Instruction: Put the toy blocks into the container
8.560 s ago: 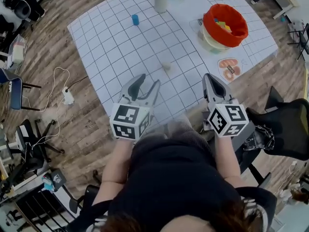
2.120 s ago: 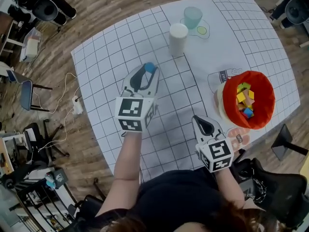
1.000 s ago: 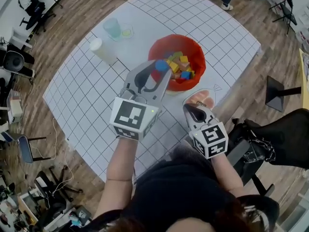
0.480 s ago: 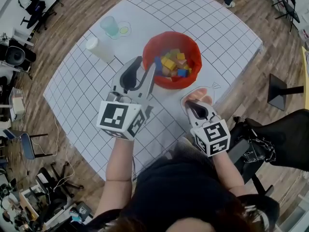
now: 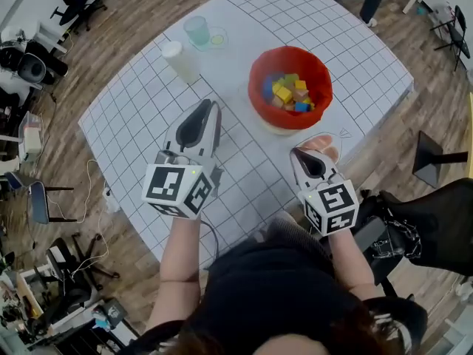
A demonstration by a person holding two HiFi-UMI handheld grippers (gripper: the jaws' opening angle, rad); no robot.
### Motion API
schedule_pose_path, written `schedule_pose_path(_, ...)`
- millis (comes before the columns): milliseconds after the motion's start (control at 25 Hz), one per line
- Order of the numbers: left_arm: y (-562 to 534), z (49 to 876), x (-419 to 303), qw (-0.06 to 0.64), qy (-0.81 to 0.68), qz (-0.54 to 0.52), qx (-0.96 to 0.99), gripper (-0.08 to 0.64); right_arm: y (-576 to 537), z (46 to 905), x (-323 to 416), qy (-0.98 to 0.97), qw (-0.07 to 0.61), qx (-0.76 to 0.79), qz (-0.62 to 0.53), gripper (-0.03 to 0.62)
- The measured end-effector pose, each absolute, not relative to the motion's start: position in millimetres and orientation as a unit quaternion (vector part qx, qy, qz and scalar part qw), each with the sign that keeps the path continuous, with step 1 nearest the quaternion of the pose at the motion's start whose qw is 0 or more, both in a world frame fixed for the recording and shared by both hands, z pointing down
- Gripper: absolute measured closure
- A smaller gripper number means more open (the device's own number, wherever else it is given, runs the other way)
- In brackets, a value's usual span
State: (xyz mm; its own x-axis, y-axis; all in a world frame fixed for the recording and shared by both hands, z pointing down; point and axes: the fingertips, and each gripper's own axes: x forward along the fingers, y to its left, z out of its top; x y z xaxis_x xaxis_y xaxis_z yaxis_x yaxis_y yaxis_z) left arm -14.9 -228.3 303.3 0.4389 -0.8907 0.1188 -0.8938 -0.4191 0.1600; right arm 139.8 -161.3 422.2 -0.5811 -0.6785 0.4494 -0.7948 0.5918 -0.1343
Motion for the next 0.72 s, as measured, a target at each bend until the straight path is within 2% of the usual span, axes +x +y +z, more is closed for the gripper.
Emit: schedule_pose_path(720,-118.5,337.3,-165.6,0.138,-0.643,0.036,0.752,0.529,-148.3,382.0,41.8,-0.906,0.179,0.370,0.102,0.577)
